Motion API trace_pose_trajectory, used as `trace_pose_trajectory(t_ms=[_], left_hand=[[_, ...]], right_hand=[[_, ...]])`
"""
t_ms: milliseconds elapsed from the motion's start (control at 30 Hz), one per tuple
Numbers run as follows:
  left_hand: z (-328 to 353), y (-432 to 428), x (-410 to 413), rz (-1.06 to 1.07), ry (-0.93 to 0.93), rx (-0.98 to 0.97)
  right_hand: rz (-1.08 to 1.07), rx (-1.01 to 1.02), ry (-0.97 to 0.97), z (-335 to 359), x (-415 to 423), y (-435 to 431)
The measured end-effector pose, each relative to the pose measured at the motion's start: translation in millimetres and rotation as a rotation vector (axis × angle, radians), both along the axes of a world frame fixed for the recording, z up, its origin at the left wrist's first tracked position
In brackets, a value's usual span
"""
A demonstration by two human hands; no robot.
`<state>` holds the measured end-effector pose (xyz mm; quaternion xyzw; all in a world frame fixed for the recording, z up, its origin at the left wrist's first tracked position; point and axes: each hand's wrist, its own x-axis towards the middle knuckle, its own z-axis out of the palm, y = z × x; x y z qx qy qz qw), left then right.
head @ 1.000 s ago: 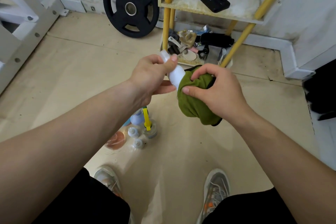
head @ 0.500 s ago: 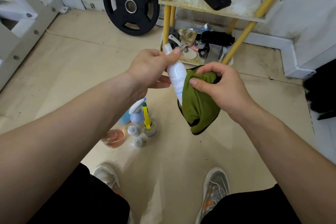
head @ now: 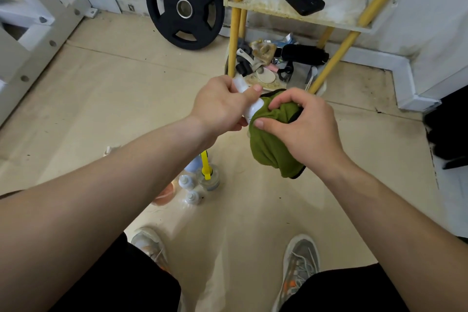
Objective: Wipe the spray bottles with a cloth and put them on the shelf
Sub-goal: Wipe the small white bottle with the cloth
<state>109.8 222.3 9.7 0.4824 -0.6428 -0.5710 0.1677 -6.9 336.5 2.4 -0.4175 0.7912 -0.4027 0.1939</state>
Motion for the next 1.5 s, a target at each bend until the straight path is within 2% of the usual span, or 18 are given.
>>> trace_pose_trajectory(t_ms=[100,167,267,333,433,567,700,833,933,1033,1133,1233,1367,1500], left_hand=[[2,1,1,-0.103,-0.001,-0.003],[3,-2,2,-0.143,0.013,0.023],[5,-9,4,-0.141,0.045,0.083],[6,-14,5,-0.117,0.074,0.123],[6,-22,6,-0.059,0.087,0.155],[6,-26,6,0.04,0.12,0.192],[0,-17,3,0.019,0.097,0.202],[-8,-5,1,-0.085,0.129,0.208],[-3,-8,2,-0.171,0.181,0.204],[1,-12,5,-0.235,0.228,0.197],[3,-14,7,-0.263,0.249,0.191],[4,-13,7,-0.26,0.268,0.192],[6,-8,5,-0.231,0.289,0.161],[5,-17,6,-0.04,0.314,0.23]], right_hand=[[-0.003,-0.02,-0.073,-2,-4,0],[0.02,-0.027,-0.198,-2,-11,-2],[0.074,0.022,-0.409,-3,-22,-1],[0.102,0.049,-0.455,-4,-25,0],[0.142,0.079,-0.424,-7,-25,2],[0.174,0.128,-0.268,-6,-24,3],[0.149,0.073,-0.203,-4,-20,4],[0.053,-0.041,-0.266,-4,-18,1],[0.03,-0.112,-0.401,-4,-22,0],[0.01,-0.104,-0.505,-6,-23,0],[-0.051,-0.102,-0.495,-6,-24,0],[-0.053,-0.151,-0.461,-1,-27,-1],[0.075,-0.166,-0.438,4,-24,1],[0.077,-0.067,-0.423,-3,-24,1]])
